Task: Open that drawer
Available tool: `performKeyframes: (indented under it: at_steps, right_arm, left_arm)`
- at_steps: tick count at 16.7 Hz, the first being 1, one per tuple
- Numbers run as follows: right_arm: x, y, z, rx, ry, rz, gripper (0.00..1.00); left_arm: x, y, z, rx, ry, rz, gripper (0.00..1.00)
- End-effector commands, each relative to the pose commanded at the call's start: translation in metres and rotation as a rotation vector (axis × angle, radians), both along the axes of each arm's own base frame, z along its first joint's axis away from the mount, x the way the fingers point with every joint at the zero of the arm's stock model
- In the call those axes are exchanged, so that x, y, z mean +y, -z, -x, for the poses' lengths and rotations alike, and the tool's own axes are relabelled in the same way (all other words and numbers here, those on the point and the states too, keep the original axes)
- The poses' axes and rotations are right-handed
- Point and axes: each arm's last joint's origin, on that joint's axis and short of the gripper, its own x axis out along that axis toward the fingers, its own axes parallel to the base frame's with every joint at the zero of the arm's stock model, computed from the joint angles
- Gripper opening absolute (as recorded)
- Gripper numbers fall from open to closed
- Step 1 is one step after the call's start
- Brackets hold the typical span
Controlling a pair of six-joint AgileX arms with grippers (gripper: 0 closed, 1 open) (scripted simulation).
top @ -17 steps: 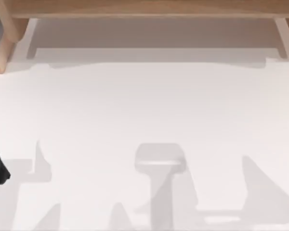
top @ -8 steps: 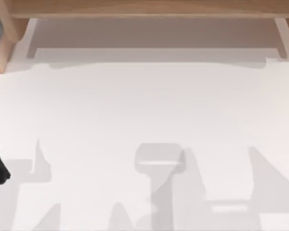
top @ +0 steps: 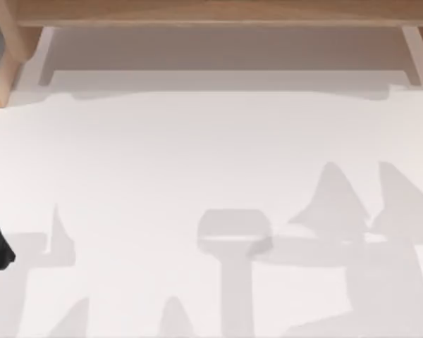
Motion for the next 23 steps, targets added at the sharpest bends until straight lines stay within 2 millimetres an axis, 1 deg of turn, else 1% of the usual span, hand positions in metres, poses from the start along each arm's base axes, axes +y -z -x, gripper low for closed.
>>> performKeyframes:
  at_steps: [3,7,10,12,13,14,16,21,23]
  right_arm:
    - [-0.022,0.031,-0.04,0.009,0.008,0.284,1.0]
    - [-0.042,0.089,-0.086,0.021,0.01,0.68,1.0]
    - [-0.049,0.135,-0.11,0.025,0.007,0.931,1.0]
    - [-0.05,0.16,-0.119,0.025,0.007,1.054,1.0]
    - [-0.049,0.17,-0.122,0.024,0.008,1.1,1.0]
    - [-0.049,0.177,-0.125,0.023,0.009,1.135,1.0]
    - [-0.049,0.185,-0.127,0.021,0.011,1.173,1.0]
    - [-0.05,0.186,-0.125,0.027,0.012,1.173,1.0]
    - [-0.05,0.185,-0.129,0.022,0.012,1.176,1.0]
  left_arm:
    - [0.0,0.0,0.0,0.0,0.0,0.0,1.0]
    - [0.0,0.0,0.0,0.0,0.0,0.0,1.0]
    - [0.0,0.0,0.0,0.0,0.0,0.0,1.0]
    - [0.0,0.0,0.0,0.0,0.0,0.0,1.0]
    - [0.0,0.0,0.0,0.0,0.0,0.0,1.0]
    - [0.0,0.0,0.0,0.0,0.0,0.0,1.0]
    - [0.0,0.0,0.0,0.0,0.0,0.0,1.0]
    - [0.0,0.0,0.0,0.0,0.0,0.0,1.0]
    - [0.0,0.0,0.0,0.0,0.0,0.0,1.0]
